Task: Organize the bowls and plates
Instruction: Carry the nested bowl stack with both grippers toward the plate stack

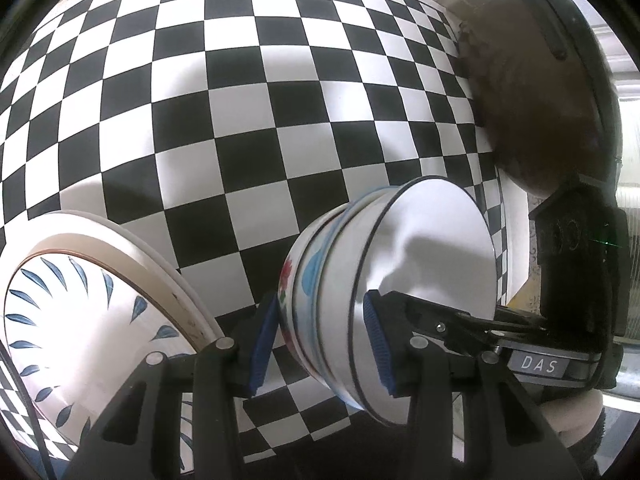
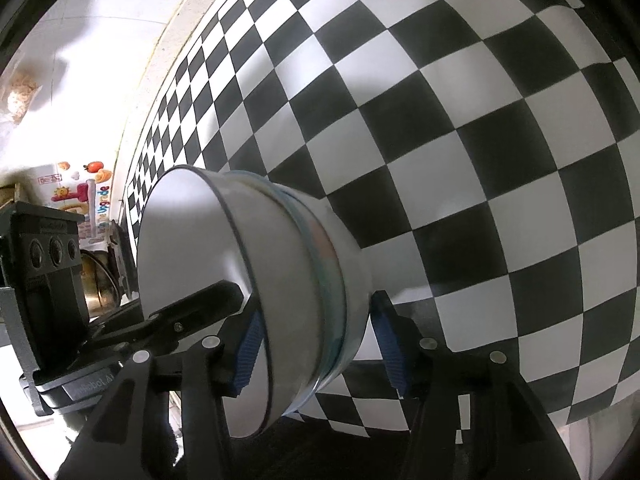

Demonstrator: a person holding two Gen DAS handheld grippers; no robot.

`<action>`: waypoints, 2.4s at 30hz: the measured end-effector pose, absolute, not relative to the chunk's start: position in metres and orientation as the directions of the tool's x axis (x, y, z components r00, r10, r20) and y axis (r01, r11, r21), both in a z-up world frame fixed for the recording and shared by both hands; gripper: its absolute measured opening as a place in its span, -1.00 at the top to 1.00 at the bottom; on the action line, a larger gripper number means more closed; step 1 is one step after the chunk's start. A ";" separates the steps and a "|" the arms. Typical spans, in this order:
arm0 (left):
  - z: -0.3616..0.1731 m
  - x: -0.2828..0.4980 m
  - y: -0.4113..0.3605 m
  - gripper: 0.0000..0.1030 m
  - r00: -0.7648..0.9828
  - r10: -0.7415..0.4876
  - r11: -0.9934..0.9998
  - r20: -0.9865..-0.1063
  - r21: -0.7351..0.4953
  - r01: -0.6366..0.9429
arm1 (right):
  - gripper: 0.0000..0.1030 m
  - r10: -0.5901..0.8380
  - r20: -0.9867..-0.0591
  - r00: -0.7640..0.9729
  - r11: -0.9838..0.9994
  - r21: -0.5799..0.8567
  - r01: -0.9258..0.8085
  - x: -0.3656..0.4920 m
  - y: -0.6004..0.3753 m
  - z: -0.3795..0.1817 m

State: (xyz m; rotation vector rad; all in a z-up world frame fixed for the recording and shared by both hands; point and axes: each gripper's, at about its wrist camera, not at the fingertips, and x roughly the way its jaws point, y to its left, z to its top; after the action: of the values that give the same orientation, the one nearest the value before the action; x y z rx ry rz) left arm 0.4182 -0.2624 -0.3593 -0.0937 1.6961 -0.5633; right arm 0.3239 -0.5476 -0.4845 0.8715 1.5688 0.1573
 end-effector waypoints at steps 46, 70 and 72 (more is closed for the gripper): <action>-0.375 0.422 -0.250 0.23 -0.236 -0.410 0.867 -0.881 -0.457 0.198 | -0.07 0.650 -0.757 0.060 0.667 0.607 0.432 0.365 -0.495 -0.483; -0.351 0.417 -0.246 0.23 -0.110 -0.414 0.875 -0.904 -0.428 0.228 | 0.01 0.616 -0.780 0.114 0.720 0.615 0.322 0.386 -0.469 -0.447; -0.346 0.417 -0.242 0.23 -0.089 -0.415 0.876 -0.905 -0.424 0.227 | 0.02 0.611 -0.782 0.119 0.726 0.614 0.308 0.388 -0.465 -0.440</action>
State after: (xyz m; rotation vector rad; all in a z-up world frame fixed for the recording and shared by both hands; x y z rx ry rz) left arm 0.4171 -0.2421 -0.3464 -0.1517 1.5721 -0.5389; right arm 0.3882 -0.4650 -0.4404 0.7957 1.4792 0.2598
